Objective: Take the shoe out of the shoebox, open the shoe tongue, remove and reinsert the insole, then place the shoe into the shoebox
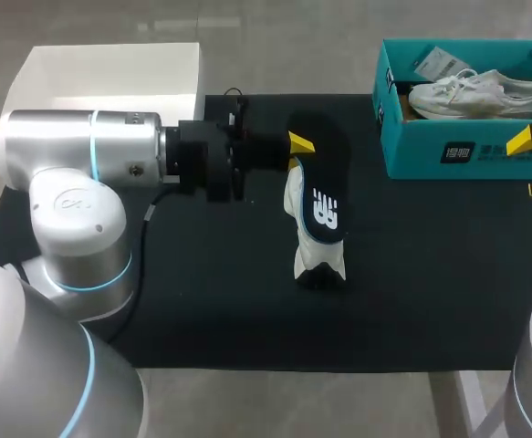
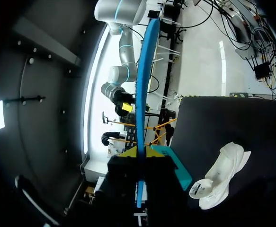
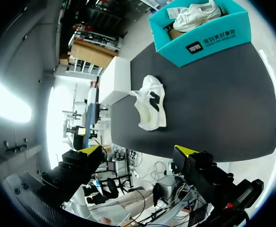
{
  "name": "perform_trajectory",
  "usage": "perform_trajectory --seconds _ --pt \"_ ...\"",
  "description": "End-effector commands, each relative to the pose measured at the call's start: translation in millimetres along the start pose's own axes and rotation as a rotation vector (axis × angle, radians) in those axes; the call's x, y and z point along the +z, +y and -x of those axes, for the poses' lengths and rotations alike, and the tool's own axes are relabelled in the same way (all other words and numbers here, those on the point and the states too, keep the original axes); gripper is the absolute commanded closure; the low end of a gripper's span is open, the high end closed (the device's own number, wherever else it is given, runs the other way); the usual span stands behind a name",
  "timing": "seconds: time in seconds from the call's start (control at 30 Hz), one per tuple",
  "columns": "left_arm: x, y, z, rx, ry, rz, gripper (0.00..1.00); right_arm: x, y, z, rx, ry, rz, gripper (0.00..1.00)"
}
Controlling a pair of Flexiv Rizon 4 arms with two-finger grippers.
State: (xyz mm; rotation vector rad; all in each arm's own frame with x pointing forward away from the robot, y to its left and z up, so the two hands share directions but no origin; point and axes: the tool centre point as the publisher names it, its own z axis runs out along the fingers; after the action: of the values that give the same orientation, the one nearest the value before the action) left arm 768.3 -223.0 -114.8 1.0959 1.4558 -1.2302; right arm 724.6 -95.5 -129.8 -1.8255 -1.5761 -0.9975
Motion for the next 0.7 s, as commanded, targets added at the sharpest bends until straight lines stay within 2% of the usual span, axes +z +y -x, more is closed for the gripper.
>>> perform_trajectory --seconds 0.03,0.5,0.53,0.57,0.6,0.7 --pt "2 -1 -0.6 0.001 0.001 0.004 1.00 0 -0.3 -0.2 0.002 -0.003 0.000 0.00" --pt "2 -1 -0.6 0.001 0.001 0.004 1.00 0 -0.3 -0.2 0.002 -0.003 0.000 0.00" --pt "7 2 -4.2 -0.012 0.022 0.007 1.00 0 -0.3 -0.2 0.002 -0.003 0.000 0.00" --pt "11 5 -9.2 -0.014 0.038 0.069 1.00 0 -0.3 -0.2 0.002 -0.003 0.000 0.00" --pt "15 7 -15.9 -0.029 0.061 0.087 1.00 0 -0.3 -0.2 0.002 -0.003 0.000 0.00" --pt "18 13 -28.4 -0.098 0.112 0.112 1.00 0 -0.3 -0.2 0.002 -0.003 0.000 0.00"
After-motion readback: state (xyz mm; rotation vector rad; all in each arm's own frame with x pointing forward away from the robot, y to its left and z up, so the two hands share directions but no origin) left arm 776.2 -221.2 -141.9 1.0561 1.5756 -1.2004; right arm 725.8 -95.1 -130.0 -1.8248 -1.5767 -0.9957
